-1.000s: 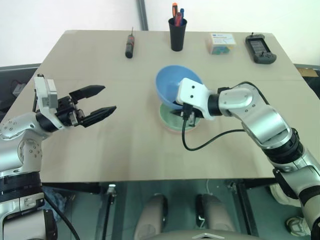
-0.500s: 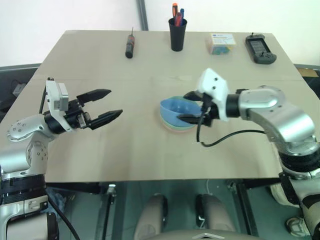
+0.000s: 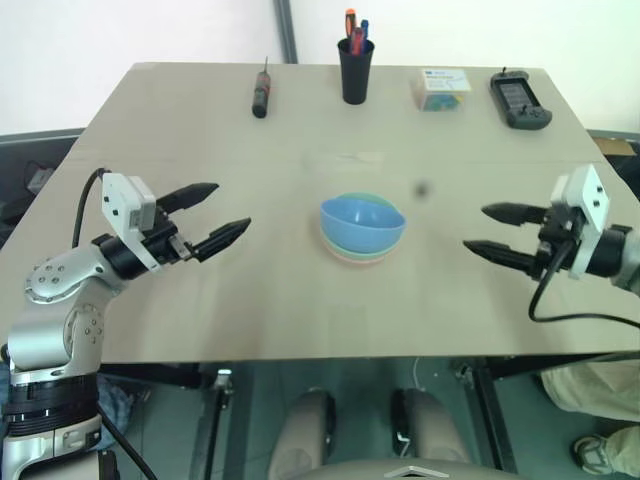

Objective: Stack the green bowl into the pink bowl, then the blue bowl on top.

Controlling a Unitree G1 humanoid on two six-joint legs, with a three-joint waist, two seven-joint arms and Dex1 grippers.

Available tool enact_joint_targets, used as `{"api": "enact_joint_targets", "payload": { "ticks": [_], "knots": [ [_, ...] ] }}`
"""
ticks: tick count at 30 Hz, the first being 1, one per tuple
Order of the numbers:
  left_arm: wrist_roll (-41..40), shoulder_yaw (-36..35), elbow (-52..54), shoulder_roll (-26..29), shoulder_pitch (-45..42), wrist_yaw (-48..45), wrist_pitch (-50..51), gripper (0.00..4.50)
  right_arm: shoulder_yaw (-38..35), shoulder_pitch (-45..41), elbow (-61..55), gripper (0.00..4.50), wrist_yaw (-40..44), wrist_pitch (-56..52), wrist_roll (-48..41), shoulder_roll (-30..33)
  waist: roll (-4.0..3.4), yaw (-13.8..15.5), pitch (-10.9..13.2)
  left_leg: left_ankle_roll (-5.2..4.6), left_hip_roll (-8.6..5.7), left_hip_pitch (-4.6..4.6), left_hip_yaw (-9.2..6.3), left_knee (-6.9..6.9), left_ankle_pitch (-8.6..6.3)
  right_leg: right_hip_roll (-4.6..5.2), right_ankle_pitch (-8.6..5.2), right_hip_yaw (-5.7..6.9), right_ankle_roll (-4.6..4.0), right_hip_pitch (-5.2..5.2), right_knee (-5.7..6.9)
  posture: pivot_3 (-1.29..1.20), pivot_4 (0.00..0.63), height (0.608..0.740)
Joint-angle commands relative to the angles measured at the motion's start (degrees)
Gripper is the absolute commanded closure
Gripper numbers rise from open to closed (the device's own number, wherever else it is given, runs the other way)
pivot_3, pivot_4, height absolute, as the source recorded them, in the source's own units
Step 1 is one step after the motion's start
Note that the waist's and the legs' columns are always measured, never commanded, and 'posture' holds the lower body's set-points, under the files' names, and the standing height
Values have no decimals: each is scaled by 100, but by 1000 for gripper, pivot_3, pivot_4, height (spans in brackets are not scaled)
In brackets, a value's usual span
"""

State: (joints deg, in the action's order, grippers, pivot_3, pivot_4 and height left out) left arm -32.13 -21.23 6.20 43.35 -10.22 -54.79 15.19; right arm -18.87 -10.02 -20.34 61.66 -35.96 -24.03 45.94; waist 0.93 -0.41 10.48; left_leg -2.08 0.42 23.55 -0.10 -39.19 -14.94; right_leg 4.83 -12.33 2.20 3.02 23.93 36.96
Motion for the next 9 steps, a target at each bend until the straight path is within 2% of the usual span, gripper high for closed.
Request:
{"api": "enact_joint_targets", "payload": {
  "ticks": [1, 6, 9],
  "knots": [
    [149, -114, 224, 35, 82, 121, -218, 101, -454, 309, 637, 1043, 447, 1258, 64, 176, 0, 3, 0, 0, -1, -2, 3, 0, 0, 1, 0, -3, 0, -2, 0, 0, 150, 740],
    [205, -80, 220, 26, 121, 112, -348, 101, -433, 557, 1252, 1043, 783, 2158, 132, 339, -1, -9, 1, 0, 7, -21, 7, 0, 0, -5, -1, -7, 0, -16, 0, 0, 150, 740],
    [226, -47, 198, 9, 104, 106, -424, 101, -391, 576, 1317, 1043, 767, 2271, 56, 373, -1, -8, 1, 0, 13, -45, 13, 4, 0, -7, -1, -13, -1, -36, 0, 0, 150, 740]
  ]
}}
